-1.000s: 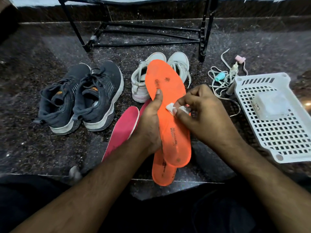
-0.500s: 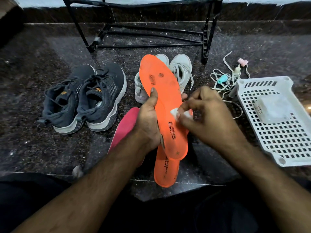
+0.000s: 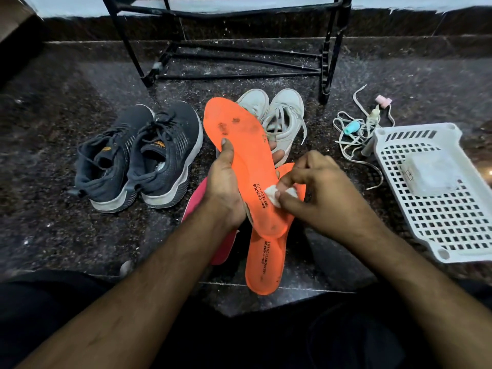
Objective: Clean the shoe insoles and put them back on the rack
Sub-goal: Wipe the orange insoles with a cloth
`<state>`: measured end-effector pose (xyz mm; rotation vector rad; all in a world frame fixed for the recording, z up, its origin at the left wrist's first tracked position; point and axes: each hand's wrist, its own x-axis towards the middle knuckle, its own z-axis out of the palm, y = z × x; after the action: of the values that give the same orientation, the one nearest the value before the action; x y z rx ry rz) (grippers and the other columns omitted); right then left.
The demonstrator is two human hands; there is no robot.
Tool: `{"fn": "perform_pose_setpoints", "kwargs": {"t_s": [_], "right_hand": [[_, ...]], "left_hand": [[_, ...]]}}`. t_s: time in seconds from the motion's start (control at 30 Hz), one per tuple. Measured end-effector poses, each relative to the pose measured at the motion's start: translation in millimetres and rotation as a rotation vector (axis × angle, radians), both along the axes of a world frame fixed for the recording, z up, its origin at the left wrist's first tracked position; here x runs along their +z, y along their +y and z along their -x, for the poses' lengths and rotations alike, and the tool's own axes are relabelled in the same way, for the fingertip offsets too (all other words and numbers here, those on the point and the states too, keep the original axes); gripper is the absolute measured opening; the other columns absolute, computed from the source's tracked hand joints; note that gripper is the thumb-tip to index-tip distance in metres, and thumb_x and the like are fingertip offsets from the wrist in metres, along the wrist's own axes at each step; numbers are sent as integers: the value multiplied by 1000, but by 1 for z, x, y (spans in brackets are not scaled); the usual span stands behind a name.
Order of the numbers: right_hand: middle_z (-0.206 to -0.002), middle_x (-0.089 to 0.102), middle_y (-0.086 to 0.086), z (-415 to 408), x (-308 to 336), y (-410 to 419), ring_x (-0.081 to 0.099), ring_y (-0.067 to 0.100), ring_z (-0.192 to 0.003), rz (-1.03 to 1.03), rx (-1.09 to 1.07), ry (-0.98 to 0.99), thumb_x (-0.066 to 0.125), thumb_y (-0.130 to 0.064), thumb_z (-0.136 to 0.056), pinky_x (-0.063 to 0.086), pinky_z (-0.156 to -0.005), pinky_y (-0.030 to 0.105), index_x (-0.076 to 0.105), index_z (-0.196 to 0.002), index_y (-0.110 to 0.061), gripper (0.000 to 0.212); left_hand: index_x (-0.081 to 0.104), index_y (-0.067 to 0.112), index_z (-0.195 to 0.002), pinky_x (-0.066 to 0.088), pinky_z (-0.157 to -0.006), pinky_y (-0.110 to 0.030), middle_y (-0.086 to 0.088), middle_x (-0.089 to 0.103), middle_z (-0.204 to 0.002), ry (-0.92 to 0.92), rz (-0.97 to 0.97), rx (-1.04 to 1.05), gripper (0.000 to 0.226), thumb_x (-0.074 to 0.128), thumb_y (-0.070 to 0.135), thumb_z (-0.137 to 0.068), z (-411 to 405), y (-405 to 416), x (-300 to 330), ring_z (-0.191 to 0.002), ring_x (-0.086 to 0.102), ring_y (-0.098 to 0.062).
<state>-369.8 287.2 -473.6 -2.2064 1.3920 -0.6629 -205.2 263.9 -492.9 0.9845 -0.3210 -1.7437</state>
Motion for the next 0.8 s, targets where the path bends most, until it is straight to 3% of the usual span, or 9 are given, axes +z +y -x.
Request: {"fn": "perform_pose_setpoints", "kwargs": {"t_s": [0.13,0.2,0.37,0.57,0.63,0.73,0.8], "right_hand": [[-91,46,-11,-8,-1,10,46,13,-93,7,93,32,65,-42,-77,38,-80,24,73,-82,-29,16],[-91,46,-12,-9,-2,12,46,12,-93,-5,112,44,65,-43,-77,39,-81,20,74,-83,-29,17],[-89,46,-13,-4,-1,7,46,11,-90,10,88,8,75,-35,-79,34,-78,15,74,-85,-30,7],[-91,50,-4,13,5,-4,50,17,-92,-20,22,108,78,-31,-78,32,-78,22,75,-84,-27,8],[-91,52,-3,22,12,-8,52,13,-87,-44,-62,96,77,-30,-78,33,-77,21,74,-81,-27,6],[-86,58,-7,31,15,-10,55,6,-73,-72,-194,31,73,-31,-78,41,-71,25,67,-75,-28,8],[-76,65,-6,32,16,-9,58,8,-64,-109,-230,-21,72,-30,-79,49,-67,28,65,-75,-24,10]], "left_hand": [[77,4,-99,57,-67,-30,-12,77,-94,-38,7,43,85,15,63,-102,-6,-5,0,-83,75,-20],[80,5,-92,56,-72,-32,-12,77,-96,-23,18,69,87,16,63,-103,-10,-7,-2,-88,75,-21],[67,1,-114,55,-77,-33,-16,76,-99,-82,13,88,82,19,66,-101,-19,-13,-3,-90,74,-24],[69,1,-109,55,-77,-35,-15,76,-102,-173,37,76,80,20,64,-102,-31,-11,0,-89,74,-24],[68,2,-116,54,-82,-36,-17,73,-113,-194,15,114,80,22,66,-101,-19,-15,-12,-92,73,-24],[56,16,-142,50,-98,-34,-12,63,-136,-262,39,59,93,31,85,-85,-16,-24,-71,-116,66,-22],[57,13,-139,48,-105,-45,-12,65,-134,-292,-63,38,82,41,76,-89,-9,-20,-51,-122,63,-27]]}}
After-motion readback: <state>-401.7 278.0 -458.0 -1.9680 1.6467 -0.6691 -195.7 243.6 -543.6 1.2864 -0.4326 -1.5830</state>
